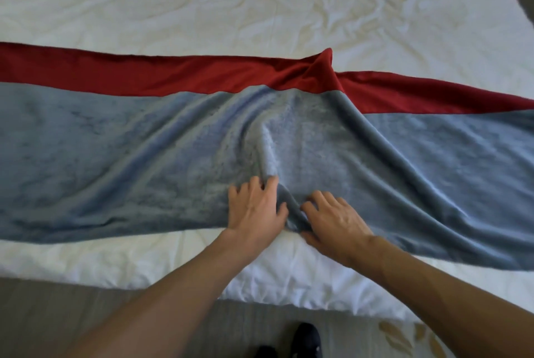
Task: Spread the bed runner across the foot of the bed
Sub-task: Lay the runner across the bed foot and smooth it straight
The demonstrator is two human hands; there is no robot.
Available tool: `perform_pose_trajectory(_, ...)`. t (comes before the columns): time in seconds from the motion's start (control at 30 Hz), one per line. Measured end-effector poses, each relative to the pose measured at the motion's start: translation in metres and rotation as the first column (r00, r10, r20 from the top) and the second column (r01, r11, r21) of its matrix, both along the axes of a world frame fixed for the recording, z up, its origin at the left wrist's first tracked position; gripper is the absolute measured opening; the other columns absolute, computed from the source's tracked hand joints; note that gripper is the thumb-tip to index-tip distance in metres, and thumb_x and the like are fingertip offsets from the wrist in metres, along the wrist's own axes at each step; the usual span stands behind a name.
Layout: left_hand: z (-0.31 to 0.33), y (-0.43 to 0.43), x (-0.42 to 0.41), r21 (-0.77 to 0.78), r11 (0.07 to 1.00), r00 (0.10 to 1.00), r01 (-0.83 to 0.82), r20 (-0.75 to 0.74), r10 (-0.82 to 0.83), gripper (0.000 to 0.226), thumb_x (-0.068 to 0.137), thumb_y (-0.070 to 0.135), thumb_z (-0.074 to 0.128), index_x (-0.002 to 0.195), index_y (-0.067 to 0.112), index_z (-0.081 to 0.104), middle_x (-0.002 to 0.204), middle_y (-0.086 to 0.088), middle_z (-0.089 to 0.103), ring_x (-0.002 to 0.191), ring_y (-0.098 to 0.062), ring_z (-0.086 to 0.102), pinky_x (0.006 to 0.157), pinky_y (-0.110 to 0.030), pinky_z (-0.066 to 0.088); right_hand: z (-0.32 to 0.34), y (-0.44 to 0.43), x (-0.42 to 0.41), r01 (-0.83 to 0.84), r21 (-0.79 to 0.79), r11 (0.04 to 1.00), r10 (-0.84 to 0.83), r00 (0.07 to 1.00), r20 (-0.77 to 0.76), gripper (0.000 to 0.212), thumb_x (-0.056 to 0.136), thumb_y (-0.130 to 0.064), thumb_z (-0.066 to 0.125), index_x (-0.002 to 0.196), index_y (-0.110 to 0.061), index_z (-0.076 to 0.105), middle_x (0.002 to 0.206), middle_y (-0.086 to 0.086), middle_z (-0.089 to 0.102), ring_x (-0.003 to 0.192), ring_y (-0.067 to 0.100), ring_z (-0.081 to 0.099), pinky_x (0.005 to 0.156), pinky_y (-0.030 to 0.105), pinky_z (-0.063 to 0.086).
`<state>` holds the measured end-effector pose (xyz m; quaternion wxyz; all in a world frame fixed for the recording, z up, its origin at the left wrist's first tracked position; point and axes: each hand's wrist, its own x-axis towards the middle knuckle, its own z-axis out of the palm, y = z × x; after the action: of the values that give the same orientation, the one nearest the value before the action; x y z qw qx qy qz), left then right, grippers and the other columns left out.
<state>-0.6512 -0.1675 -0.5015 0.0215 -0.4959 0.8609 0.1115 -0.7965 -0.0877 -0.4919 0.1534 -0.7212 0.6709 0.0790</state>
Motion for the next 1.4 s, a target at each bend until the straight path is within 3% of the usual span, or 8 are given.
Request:
perform_pose_trajectory(0.13, 0.0, 0.001, -0.001, -0.035, 0.999, 0.999, 0.034, 0.009, -0.034, 0.031, 0.091, 0.04, 0.044, 0.119, 0.024, 0.046, 0.106, -0.004, 0.059, 0.094, -0.025, 0.057, 0.085, -0.041, 0.031, 0.003, -0.002, 0.014, 0.077, 0.003, 0.997, -0.077, 0.997, -0.02, 0.018, 0.089, -0.017, 0.049, 0.106, -0.013, 0.054, 0.108, 0.006, 0.057, 0.1, 0.026, 0.051, 0.085, 0.034, 0.039)
perform_pose_trajectory(0.27, -0.002, 0.001, -0.003, -0.022, 0.999, 1.0, 0.031, 0.0, -0.031, 0.031, 0.092, 0.041, 0.044, 0.115, 0.022, 0.051, 0.106, -0.005, 0.06, 0.095, -0.025, 0.058, 0.086, -0.042, 0.031, 0.003, -0.003, 0.016, 0.144, 0.004, 0.99, -0.143, 0.989, -0.039, 0.019, 0.087, -0.005, 0.048, 0.103, -0.013, 0.056, 0.106, 0.006, 0.063, 0.097, 0.027, 0.057, 0.08, 0.034, 0.041)
perform_pose_trajectory(0.37, -0.004, 0.007, -0.002, 0.003, 0.999, 0.999, 0.043, 0.011, -0.043, 0.03, 0.092, 0.038, 0.043, 0.115, 0.021, 0.051, 0.109, -0.005, 0.06, 0.097, -0.026, 0.057, 0.087, -0.042, 0.032, 0.005, 0.005, 0.013, 0.156, 0.0, 0.988, -0.156, 0.987, -0.046, 0.019, 0.086, -0.004, 0.049, 0.101, -0.013, 0.056, 0.105, 0.006, 0.063, 0.095, 0.029, 0.061, 0.07, 0.032, 0.034)
perform_pose_trajectory(0.6, -0.005, 0.05, -0.015, 0.082, 0.989, 0.985, 0.126, 0.11, -0.134, 0.024, 0.09, 0.023, 0.045, 0.113, 0.018, 0.051, 0.11, -0.007, 0.061, 0.102, -0.03, 0.057, 0.089, -0.043, 0.035, 0.016, 0.034, -0.015, 0.17, 0.11, 0.979, -0.156, 0.98, -0.125, 0.018, 0.087, -0.009, 0.048, 0.099, -0.019, 0.057, 0.108, 0.003, 0.064, 0.099, 0.027, 0.061, 0.088, 0.032, 0.038)
perform_pose_trajectory(1.0, -0.007, 0.073, -0.019, 0.071, 0.977, 0.976, 0.199, 0.069, -0.204, 0.018, 0.09, 0.029, 0.041, 0.095, 0.017, 0.053, 0.099, -0.005, 0.058, 0.091, -0.024, 0.054, 0.081, -0.041, 0.033, 0.009, 0.043, -0.009, 0.168, 0.195, 0.966, -0.128, 0.971, -0.2, 0.023, 0.09, -0.015, 0.054, 0.112, -0.02, 0.055, 0.115, 0.005, 0.059, 0.105, 0.025, 0.06, 0.083, 0.033, 0.042)
perform_pose_trajectory(1.13, -0.004, 0.065, -0.022, -0.022, 0.983, 0.983, 0.183, 0.015, -0.182, 0.025, 0.09, 0.036, 0.038, 0.094, 0.019, 0.056, 0.096, -0.002, 0.056, 0.088, -0.021, 0.053, 0.077, -0.039, 0.031, 0.015, 0.044, -0.017, 0.168, 0.085, 0.982, -0.161, 0.984, -0.077, 0.012, 0.093, -0.024, 0.053, 0.101, -0.016, 0.058, 0.106, 0.007, 0.062, 0.099, 0.027, 0.059, 0.071, 0.033, 0.04)
perform_pose_trajectory(1.27, 0.006, 0.053, -0.041, -0.072, 0.981, 0.98, 0.181, -0.069, -0.186, 0.029, 0.09, 0.039, 0.041, 0.103, 0.022, 0.059, 0.099, 0.0, 0.056, 0.094, -0.022, 0.055, 0.08, -0.038, 0.032, 0.023, 0.043, -0.036, 0.202, -0.166, 0.965, -0.201, 0.979, 0.02, 0.019, 0.095, -0.03, 0.046, 0.097, -0.014, 0.056, 0.1, 0.007, 0.061, 0.097, 0.029, 0.058, 0.075, 0.035, 0.04)
perform_pose_trajectory(1.4, 0.016, 0.054, -0.076, -0.104, 0.973, 0.973, 0.206, -0.086, -0.215, 0.03, 0.089, 0.039, 0.041, 0.108, 0.022, 0.058, 0.102, 0.0, 0.057, 0.098, -0.023, 0.055, 0.082, -0.038, 0.034, 0.027, 0.043, -0.072, 0.246, -0.231, 0.941, -0.244, 0.969, 0.037, 0.023, 0.095, -0.033, 0.044, 0.101, -0.014, 0.056, 0.101, 0.008, 0.061, 0.098, 0.03, 0.057, 0.08, 0.038, 0.042)
